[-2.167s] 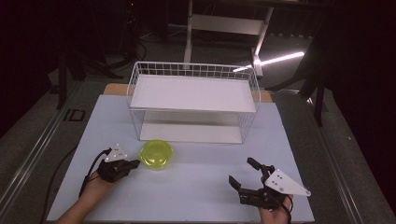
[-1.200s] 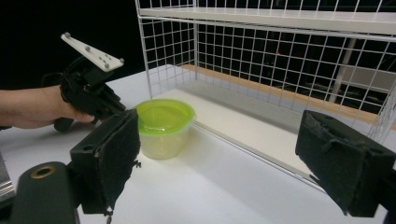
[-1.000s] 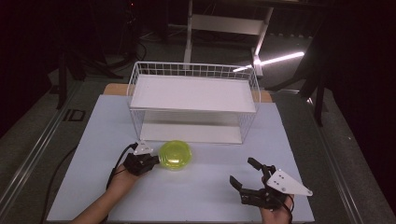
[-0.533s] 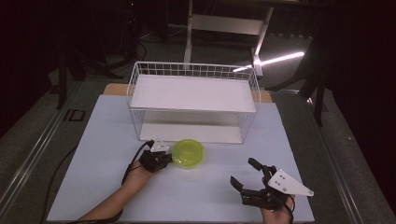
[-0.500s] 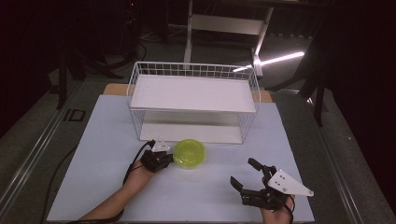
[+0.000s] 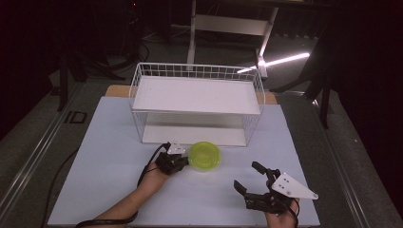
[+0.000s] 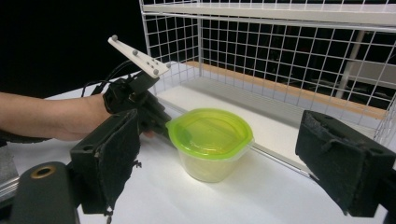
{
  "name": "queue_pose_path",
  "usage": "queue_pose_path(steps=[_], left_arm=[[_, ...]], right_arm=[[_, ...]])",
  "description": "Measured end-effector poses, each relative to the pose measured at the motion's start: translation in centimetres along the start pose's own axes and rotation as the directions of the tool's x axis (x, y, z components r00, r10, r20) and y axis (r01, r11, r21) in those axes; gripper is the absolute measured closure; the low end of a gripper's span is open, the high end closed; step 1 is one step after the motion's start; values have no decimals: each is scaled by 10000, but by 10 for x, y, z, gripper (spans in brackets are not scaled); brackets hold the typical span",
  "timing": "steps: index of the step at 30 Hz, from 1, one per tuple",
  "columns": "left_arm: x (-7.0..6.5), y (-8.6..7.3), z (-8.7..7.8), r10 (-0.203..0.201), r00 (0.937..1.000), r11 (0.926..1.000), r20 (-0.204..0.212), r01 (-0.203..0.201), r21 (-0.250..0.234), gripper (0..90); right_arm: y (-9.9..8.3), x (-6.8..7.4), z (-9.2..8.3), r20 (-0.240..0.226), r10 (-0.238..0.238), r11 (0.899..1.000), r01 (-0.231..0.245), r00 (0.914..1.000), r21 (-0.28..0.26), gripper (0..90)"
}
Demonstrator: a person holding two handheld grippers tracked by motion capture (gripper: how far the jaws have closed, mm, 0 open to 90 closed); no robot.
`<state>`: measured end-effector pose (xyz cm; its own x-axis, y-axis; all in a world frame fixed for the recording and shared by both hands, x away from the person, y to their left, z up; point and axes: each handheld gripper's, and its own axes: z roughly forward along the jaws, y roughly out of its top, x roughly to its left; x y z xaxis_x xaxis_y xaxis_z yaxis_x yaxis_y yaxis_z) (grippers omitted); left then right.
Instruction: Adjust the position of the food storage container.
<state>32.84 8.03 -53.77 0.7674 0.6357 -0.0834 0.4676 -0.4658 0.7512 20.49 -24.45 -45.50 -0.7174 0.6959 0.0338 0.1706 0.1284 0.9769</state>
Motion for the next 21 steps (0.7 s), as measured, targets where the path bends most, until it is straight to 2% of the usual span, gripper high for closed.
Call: queue_pose_path(steps=[4,7,9,10,12,13,16,17,18,19,21], left_arm=[[2,-3,-6,-170,9998,9994,78,172,-303,900],[3,-6,-15,-75,9999,9984,144,83,-556,898],[4,-8,-25,-288,9994,9965,203,303,-775,897],[5,-9,-31,-587,9978,9941,295,611,-895,885],[6,-11,-43,-732,9966,9916,390,769,-1041,859],[6,-13,-51,-817,9951,9888,556,879,-1202,828],[6,-17,-68,-668,9950,9837,741,781,-1619,710],[6,-17,-68,-668,9950,9837,741,781,-1619,620],[4,-19,-77,-794,9960,9804,421,857,-1774,620],[4,-20,-82,-832,9957,9784,409,894,-1864,491],[4,-22,-88,-976,9945,9786,386,1029,-1780,373]], right_arm=[[0,-1,0,-1,-24,10000,24,10000,13,137],[-1,0,1,-6,11,10000,-11,10000,67,137],[-1,0,2,-23,28,10000,-28,10000,93,137],[-1,0,2,-29,-19,9999,20,10000,120,137],[-1,1,2,-13,-33,9999,33,10000,154,137],[-1,2,2,-20,-40,9999,40,10000,157,137],[-1,4,4,-16,-88,9997,89,10000,223,138],[-1,4,4,-16,-88,9997,89,10000,223,138],[-1,4,4,-19,-88,9997,89,10000,239,137],[-2,4,5,-44,-124,9995,125,9999,296,137],[-2,5,7,-57,-107,9992,110,9999,386,137]])
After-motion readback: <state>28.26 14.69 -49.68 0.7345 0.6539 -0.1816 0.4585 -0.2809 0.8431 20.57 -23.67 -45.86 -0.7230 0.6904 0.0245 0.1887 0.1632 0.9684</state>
